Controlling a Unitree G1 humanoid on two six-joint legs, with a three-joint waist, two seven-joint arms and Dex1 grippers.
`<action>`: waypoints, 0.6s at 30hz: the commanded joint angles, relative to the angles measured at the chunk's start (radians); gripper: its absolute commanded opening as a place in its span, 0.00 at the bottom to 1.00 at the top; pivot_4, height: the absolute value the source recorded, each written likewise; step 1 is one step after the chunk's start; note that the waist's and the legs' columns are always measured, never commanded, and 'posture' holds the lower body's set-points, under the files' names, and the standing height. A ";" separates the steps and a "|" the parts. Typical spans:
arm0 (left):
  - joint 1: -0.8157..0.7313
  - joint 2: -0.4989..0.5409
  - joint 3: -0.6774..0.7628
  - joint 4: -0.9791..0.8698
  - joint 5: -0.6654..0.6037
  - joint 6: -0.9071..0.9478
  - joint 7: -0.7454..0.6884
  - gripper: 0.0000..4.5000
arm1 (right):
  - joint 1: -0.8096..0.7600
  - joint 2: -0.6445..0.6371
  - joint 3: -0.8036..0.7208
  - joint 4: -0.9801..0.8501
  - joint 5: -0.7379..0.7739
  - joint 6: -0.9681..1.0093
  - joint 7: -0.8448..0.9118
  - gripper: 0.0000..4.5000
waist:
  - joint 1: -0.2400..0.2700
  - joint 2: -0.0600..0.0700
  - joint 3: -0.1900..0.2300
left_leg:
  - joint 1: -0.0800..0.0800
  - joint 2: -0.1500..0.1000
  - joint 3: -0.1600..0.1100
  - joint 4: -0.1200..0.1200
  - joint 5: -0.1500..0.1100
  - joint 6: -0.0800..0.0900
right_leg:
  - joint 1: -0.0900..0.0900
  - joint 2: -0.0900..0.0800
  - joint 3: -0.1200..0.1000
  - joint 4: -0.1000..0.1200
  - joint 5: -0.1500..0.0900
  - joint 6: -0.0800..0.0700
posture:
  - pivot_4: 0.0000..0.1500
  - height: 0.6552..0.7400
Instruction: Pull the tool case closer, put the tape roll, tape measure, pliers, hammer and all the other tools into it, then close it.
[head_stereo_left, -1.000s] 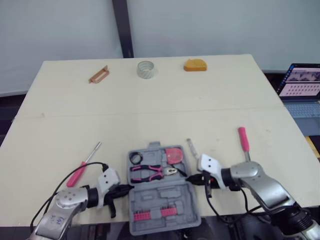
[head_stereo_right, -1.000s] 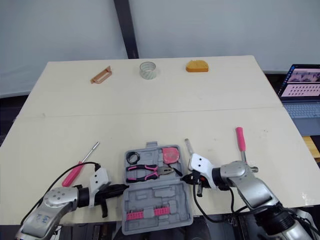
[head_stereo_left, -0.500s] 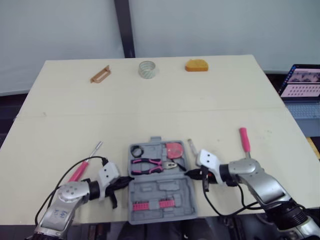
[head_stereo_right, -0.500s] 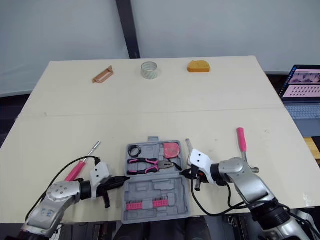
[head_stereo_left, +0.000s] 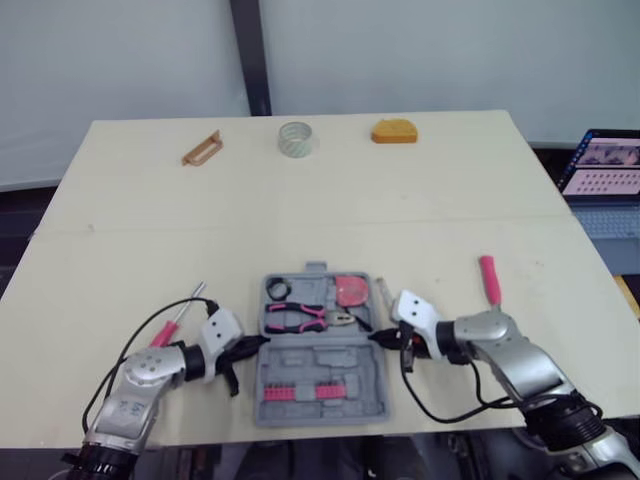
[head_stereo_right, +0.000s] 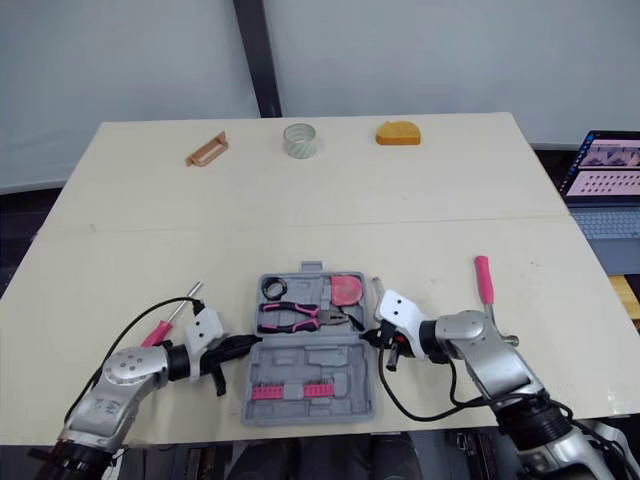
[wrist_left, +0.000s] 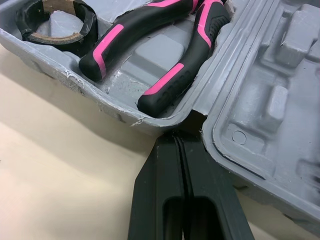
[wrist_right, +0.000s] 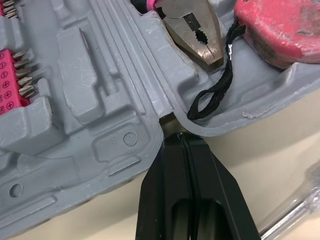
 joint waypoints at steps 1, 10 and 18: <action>-0.022 -0.025 -0.025 0.004 0.011 -0.016 0.016 0.00 | -0.014 0.025 0.005 -0.010 0.002 -0.021 -0.011 0.00 | 0.000 0.000 0.000 | 0.000 0.000 0.000 0.000 0.000 0.000 | 0.000 0.000 0.000 0.000 0.000 0.000 | 1.00 1.00; -0.052 -0.049 -0.033 0.032 0.027 -0.031 0.015 0.00 | -0.021 0.037 -0.007 0.006 -0.011 -0.026 -0.018 0.00 | 0.001 0.000 0.000 | 0.000 0.000 0.000 0.000 0.000 0.000 | 0.000 0.000 0.000 0.000 0.000 0.000 | 1.00 1.00; -0.070 -0.060 -0.026 0.050 0.036 -0.048 0.018 0.00 | -0.025 0.049 -0.013 0.013 -0.017 -0.025 -0.025 0.00 | 0.000 0.000 0.000 | 0.000 0.000 0.000 0.000 0.000 0.000 | 0.000 0.000 0.000 0.000 0.000 0.000 | 1.00 1.00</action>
